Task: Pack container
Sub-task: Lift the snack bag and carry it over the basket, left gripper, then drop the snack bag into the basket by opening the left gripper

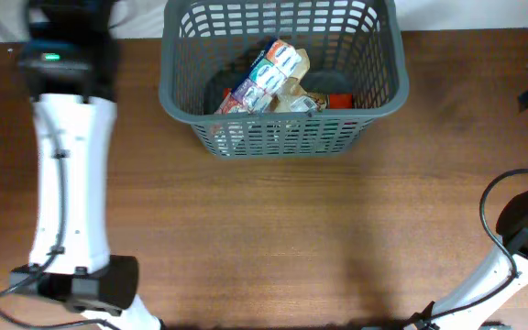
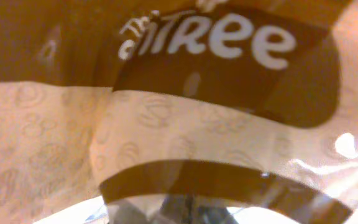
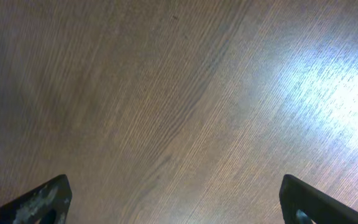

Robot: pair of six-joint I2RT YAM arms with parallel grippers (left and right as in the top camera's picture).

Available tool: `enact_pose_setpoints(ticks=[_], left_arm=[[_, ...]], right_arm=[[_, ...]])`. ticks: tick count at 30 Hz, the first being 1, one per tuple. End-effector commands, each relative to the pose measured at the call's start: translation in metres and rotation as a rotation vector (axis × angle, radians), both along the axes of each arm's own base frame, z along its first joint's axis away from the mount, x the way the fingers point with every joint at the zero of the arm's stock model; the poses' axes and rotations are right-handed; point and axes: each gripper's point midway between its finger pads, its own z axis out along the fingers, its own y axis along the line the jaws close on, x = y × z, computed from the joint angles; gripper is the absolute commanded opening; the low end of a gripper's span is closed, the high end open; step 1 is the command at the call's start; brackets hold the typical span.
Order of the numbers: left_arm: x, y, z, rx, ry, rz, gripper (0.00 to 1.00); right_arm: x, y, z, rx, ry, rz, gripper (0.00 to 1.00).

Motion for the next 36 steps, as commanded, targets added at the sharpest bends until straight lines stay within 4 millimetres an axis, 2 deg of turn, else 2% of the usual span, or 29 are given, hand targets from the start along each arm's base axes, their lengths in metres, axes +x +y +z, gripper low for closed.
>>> enact_pose_setpoints(ticks=[1,5,7,10,13,18,22,29,32,33,34,35,36], left_arm=[[-0.004,-0.084,-0.006,0.532,-0.132,-0.135,0.02],[0.001,-0.119,-0.03,0.555,-0.103,-0.204,0.02],[0.008,-0.129,-0.049,0.562,-0.066,-0.247,0.02],[0.014,-0.158,-0.085,0.558,-0.029,-0.413,0.02],[0.022,-0.172,-0.116,0.554,0.014,-0.492,0.02],[0.033,-0.186,-0.171,0.541,0.128,-0.579,0.02],[0.033,-0.193,-0.213,0.532,0.233,-0.645,0.02],[0.025,-0.191,-0.271,0.527,0.43,-0.688,0.02],[0.019,-0.189,-0.289,0.526,0.497,-0.703,0.03],[0.017,-0.188,-0.291,0.526,0.512,-0.706,0.11],[0.014,-0.187,-0.295,0.525,0.532,-0.71,0.71],[0.013,-0.187,-0.295,0.525,0.537,-0.711,0.86],[0.013,-0.187,-0.296,0.525,0.539,-0.711,0.86]], right_arm=[[-0.003,-0.003,0.001,-0.012,0.007,-0.013,0.99],[-0.003,-0.003,0.001,-0.012,0.007,-0.013,0.99],[-0.003,-0.003,0.001,-0.012,0.007,-0.013,0.99],[-0.003,-0.003,0.001,-0.012,0.007,-0.013,0.99],[-0.003,-0.003,0.001,-0.012,0.007,-0.013,0.99],[-0.003,-0.003,0.001,-0.012,0.007,-0.013,0.99],[-0.003,-0.003,0.001,-0.012,0.007,-0.013,0.99],[-0.003,-0.003,0.001,-0.012,0.007,-0.013,0.99],[-0.003,-0.003,0.001,-0.012,0.007,-0.013,0.99],[-0.003,-0.003,0.001,-0.012,0.007,-0.013,0.99],[-0.003,-0.003,0.001,-0.012,0.007,-0.013,0.99],[-0.003,-0.003,0.001,-0.012,0.007,-0.013,0.99],[-0.003,-0.003,0.001,-0.012,0.007,-0.013,0.99]])
